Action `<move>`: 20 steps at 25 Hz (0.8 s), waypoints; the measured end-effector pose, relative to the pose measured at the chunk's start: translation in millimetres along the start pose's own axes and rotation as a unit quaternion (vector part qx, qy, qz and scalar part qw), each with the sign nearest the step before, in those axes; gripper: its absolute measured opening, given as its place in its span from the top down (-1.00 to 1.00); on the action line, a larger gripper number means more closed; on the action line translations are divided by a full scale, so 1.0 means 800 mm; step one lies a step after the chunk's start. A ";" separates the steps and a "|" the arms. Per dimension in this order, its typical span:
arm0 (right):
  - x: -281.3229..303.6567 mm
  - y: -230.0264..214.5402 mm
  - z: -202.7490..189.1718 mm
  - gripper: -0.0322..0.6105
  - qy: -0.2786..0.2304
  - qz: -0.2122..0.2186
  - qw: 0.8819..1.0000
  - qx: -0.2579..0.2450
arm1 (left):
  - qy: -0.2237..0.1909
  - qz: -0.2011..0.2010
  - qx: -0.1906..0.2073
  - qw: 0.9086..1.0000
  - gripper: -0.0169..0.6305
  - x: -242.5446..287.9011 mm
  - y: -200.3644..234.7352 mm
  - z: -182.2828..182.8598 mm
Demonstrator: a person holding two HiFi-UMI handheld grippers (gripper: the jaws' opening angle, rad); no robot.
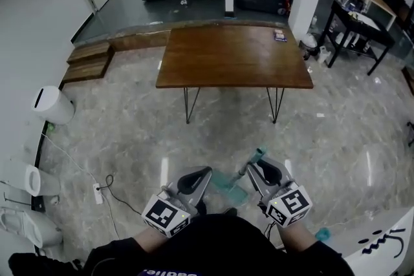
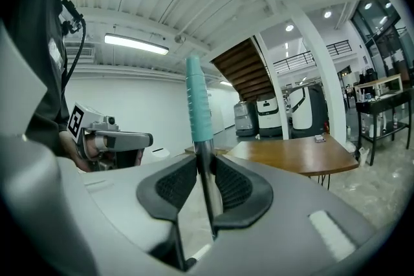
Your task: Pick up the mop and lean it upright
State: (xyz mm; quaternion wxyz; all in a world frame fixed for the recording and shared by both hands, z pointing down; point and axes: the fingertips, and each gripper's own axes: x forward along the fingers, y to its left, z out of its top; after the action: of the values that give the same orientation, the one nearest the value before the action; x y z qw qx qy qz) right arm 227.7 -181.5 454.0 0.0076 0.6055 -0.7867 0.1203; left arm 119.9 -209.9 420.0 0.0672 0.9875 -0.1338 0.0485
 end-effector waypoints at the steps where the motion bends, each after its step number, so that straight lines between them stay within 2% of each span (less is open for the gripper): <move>1: 0.007 -0.005 -0.001 0.60 0.002 0.001 1.000 0.002 | 0.000 0.000 -0.004 1.000 0.89 0.004 0.008 -0.003; 8: 0.057 -0.024 0.004 0.60 0.026 -0.007 1.000 -0.004 | -0.018 -0.030 -0.017 0.999 0.89 0.048 0.072 0.013; 12: 0.101 -0.046 0.007 0.60 0.040 0.005 0.999 -0.012 | -0.034 -0.052 -0.017 0.998 0.89 0.083 0.126 0.024; 20: 0.186 -0.057 -0.007 0.60 0.087 -0.006 0.996 -0.001 | -0.047 -0.077 -0.034 0.995 0.89 0.083 0.235 0.051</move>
State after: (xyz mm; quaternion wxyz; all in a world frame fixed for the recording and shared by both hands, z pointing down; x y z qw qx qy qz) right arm 230.4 -333.1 490.8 0.0772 0.5972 -0.7798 0.1711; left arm 136.0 -412.4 410.2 0.0981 0.9932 -0.0624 -0.0081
